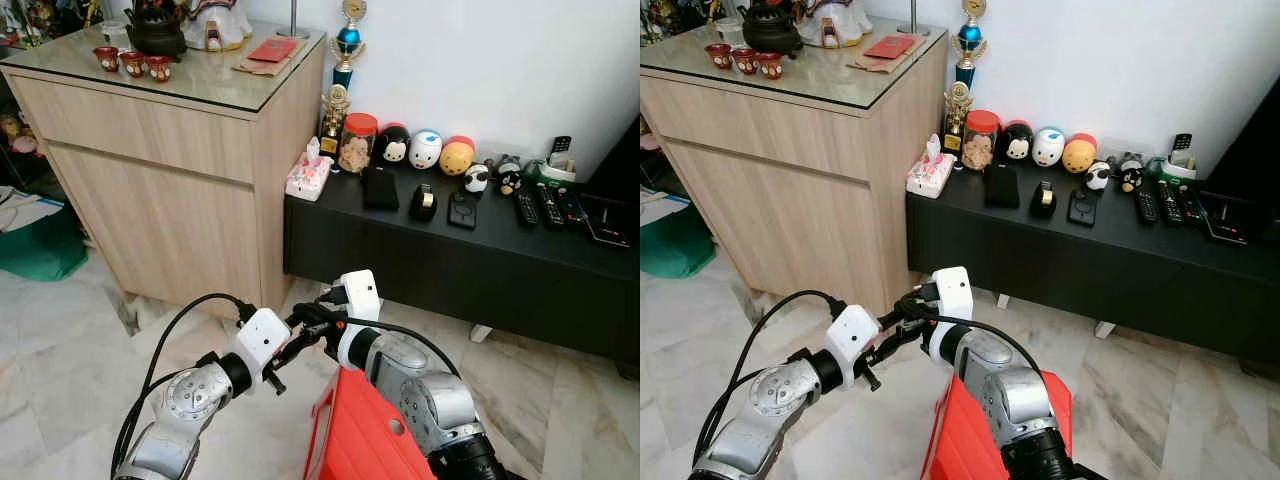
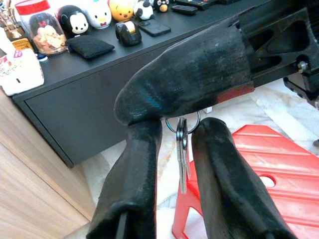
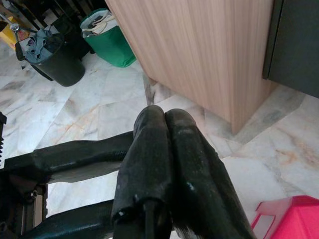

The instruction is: Hang keys on a hook

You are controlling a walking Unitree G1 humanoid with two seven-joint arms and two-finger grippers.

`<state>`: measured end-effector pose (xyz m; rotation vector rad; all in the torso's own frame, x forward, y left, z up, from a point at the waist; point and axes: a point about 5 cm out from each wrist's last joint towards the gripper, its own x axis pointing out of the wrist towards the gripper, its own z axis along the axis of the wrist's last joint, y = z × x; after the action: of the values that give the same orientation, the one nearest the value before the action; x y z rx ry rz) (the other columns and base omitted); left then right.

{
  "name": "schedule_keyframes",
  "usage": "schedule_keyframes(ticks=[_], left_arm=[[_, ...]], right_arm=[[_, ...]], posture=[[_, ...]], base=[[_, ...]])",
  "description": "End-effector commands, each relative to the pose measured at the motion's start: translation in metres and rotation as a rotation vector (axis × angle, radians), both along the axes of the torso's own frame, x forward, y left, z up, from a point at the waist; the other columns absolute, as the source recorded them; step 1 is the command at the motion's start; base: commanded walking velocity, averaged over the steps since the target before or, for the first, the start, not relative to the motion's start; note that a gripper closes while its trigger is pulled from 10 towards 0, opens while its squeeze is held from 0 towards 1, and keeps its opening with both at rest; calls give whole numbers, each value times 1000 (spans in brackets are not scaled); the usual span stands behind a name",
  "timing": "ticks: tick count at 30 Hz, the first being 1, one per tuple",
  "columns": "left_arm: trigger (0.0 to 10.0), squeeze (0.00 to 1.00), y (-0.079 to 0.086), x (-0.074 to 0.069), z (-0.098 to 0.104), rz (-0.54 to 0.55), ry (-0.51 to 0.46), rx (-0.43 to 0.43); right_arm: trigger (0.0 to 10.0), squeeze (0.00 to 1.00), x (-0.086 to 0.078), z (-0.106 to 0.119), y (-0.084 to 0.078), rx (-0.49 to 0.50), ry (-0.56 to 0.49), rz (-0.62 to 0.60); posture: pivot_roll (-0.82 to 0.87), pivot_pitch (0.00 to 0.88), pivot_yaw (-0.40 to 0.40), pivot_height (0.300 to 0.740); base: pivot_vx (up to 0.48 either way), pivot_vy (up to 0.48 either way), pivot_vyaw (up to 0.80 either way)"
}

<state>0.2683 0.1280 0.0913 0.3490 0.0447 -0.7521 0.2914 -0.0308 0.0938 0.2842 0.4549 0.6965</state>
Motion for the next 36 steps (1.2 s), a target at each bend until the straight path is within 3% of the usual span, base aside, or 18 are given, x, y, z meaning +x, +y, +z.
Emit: schedule_keyframes(ticks=[1,2,4,5,33,34,35,36], left_arm=[[2431,0,-2,4,5,-1,-14,-16],[902,0,-2,4,5,-1,-14,-17],[627,0,-2,4,5,0,-15,-18],[0,0,-2,4,5,0,-15,-18],[0,0,-3,4,10,15,-12,-92],[0,0,-3,4,10,13,-7,-91],[0,0,-4,3,8,7,0,-79],[0,0,-4,2,6,2,5,-66]], right_arm=[[10000,0,-3,-6,0,-15,22,6],[10000,0,-3,-6,0,-15,22,6],[10000,0,-3,-6,0,-14,22,6],[10000,0,-3,-6,0,-14,22,6],[10000,0,-3,-14,-4,-22,48,-32],[10000,47,-4,-14,-4,-18,48,-30],[10000,208,-4,-14,-3,-13,47,-26],[10000,1000,-4,-13,-3,-8,46,-20]], posture=[[97,0,-133,740],[97,0,-133,740],[97,0,-132,740],[97,0,-132,740],[98,0,-133,740],[98,0,-133,740],[97,0,-133,740],[98,0,-134,740]], base=[[0,0,0],[0,0,0],[0,0,0],[0,0,0],[0,0,0],[0,0,0],[0,0,0],[0,0,0]])
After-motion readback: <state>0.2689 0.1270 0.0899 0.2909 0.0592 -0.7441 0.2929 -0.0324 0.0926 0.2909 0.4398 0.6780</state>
